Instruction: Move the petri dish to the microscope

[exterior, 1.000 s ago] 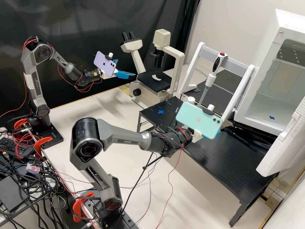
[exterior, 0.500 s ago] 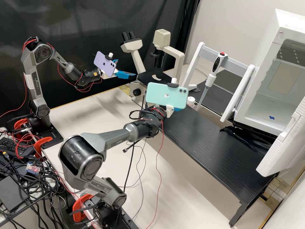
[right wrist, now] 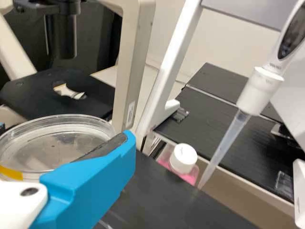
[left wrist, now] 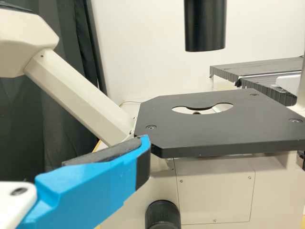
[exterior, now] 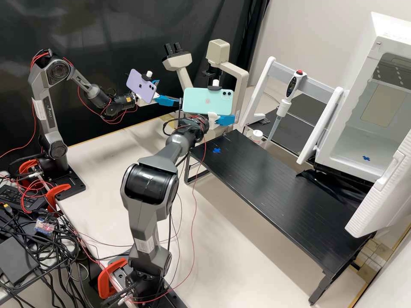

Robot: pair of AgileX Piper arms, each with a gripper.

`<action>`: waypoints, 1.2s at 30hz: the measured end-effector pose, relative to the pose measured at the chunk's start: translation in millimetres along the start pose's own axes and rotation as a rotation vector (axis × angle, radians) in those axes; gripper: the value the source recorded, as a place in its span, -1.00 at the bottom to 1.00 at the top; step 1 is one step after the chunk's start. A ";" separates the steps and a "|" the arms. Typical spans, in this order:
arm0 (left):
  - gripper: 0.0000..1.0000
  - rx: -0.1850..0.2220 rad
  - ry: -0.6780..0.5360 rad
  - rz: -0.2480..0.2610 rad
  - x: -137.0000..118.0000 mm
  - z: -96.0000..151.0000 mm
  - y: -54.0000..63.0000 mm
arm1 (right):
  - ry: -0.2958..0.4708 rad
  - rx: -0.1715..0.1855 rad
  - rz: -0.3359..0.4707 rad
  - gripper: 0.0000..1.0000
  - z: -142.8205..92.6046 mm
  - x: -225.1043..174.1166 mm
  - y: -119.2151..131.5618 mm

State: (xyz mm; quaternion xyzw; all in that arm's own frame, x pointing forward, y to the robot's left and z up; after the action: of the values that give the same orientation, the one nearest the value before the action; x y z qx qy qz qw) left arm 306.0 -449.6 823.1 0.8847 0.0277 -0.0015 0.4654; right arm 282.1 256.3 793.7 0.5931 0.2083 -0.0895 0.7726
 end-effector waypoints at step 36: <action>1.00 0.000 0.000 0.000 0.0 0.0 0.0 | 0.221 0.014 0.222 -1.00 -39.2 69.9 -81.7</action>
State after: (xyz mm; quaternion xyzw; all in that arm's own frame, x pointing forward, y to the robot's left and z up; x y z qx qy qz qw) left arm 306.0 -449.6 823.1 0.8847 0.0277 -0.0015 0.4654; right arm 304.9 278.3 683.8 0.6239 0.2248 0.0608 0.7460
